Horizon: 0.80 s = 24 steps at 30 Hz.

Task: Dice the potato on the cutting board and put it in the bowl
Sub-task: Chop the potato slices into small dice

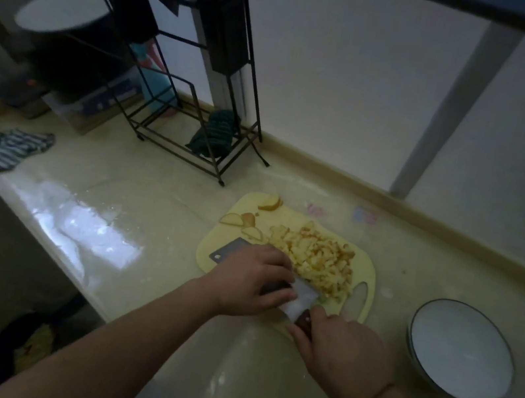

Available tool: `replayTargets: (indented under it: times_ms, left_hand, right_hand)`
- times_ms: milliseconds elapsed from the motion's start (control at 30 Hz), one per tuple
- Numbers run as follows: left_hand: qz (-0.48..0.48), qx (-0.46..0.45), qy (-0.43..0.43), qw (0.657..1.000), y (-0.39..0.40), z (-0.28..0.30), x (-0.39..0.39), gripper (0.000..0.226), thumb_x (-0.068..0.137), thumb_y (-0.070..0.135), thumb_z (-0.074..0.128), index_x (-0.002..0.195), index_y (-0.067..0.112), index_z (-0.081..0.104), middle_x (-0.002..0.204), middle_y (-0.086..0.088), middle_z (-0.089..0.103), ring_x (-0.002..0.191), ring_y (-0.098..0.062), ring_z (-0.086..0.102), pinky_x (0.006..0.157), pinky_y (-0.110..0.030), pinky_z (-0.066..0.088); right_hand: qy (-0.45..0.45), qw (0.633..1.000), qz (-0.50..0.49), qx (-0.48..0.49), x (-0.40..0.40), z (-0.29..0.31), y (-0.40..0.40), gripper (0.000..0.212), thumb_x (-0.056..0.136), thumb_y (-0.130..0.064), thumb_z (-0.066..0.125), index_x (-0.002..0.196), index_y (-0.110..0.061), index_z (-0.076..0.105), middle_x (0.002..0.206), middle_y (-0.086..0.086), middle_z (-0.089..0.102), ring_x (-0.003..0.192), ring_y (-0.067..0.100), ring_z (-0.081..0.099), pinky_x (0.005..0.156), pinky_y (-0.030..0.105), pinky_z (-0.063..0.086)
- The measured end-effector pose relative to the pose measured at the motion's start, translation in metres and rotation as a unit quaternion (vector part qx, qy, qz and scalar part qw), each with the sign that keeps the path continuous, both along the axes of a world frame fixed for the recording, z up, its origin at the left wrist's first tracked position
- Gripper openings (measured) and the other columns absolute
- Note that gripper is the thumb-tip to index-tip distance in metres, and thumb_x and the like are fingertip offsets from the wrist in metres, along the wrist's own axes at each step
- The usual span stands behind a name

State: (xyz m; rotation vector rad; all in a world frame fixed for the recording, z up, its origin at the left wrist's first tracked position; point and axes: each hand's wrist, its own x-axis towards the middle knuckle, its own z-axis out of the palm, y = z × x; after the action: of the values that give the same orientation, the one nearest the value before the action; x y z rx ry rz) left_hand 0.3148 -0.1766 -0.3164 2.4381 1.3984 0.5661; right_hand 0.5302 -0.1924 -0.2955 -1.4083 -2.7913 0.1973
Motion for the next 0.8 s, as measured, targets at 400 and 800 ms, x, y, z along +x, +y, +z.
replayTargets:
  times_ms: [400,800]
  left_hand:
    - [0.345,0.046,-0.043,0.937,0.047,0.013,-0.079,0.021,0.096,0.016,0.058,0.112,0.01,0.07,0.106,-0.004,0.066,0.1,-0.021,0.059,0.09,-0.041,0.051]
    - [0.27,-0.122,0.104,0.95,0.128,-0.025,-0.047,0.042,0.09,0.04,0.068,0.127,0.022,0.061,0.117,0.003,0.058,0.108,-0.017,0.054,0.089,-0.034,0.05]
  right_hand:
    - [0.282,0.896,-0.189,-0.286,-0.005,-0.001,0.017,0.061,0.081,-0.068,0.028,0.07,-0.014,0.053,0.055,-0.002,0.051,0.048,0.008,0.048,0.049,0.025,0.032]
    - [0.441,0.693,-0.326,-0.467,-0.032,0.002,0.047,0.046,0.095,-0.053,0.04,0.077,-0.011,0.049,0.055,0.005,0.036,0.039,0.014,0.028,0.042,0.02,0.024]
